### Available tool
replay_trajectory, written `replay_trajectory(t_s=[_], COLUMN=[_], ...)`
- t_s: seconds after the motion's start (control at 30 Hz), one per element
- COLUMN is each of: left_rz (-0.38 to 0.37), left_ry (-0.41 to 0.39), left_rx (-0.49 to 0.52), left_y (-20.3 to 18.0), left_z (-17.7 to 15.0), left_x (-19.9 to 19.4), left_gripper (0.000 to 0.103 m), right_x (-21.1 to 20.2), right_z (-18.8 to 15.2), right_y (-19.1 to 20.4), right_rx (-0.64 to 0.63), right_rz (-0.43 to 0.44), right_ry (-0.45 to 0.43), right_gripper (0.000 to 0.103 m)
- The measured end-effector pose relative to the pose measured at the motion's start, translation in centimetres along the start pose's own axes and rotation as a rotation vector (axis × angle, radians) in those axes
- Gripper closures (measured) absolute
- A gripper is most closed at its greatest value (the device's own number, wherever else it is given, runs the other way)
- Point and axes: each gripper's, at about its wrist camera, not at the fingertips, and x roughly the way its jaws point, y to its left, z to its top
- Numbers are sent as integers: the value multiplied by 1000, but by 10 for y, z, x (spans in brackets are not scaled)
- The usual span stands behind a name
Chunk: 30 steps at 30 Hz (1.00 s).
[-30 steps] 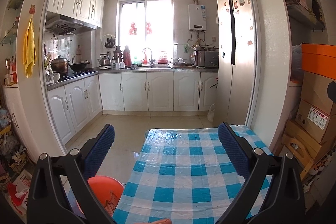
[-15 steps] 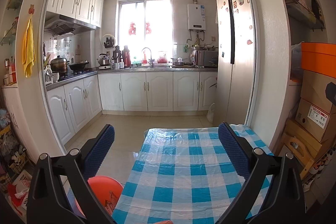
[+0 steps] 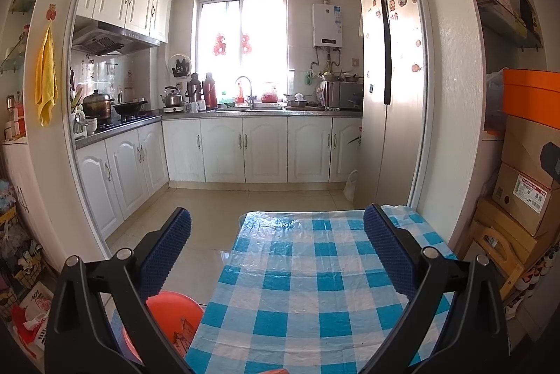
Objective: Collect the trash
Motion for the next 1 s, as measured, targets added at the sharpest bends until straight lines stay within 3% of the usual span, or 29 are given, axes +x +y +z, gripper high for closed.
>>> replay_trajectory(t_s=[0.7, 0.8, 1.0], left_rz=[-8, -32, -89], left_ry=[70, 105, 272], left_rx=[3, -1, -40], left_y=[-4, -7, -18], left_z=[-17, -25, -61], left_x=[32, 46, 96], left_gripper=[4, 4, 4], right_x=[32, 45, 82], right_z=[-20, -29, -58], right_y=[-11, -17, -33], right_rx=[22, 35, 53], right_rz=[6, 11, -16], right_ry=[78, 113, 217], right_gripper=[5, 5, 5])
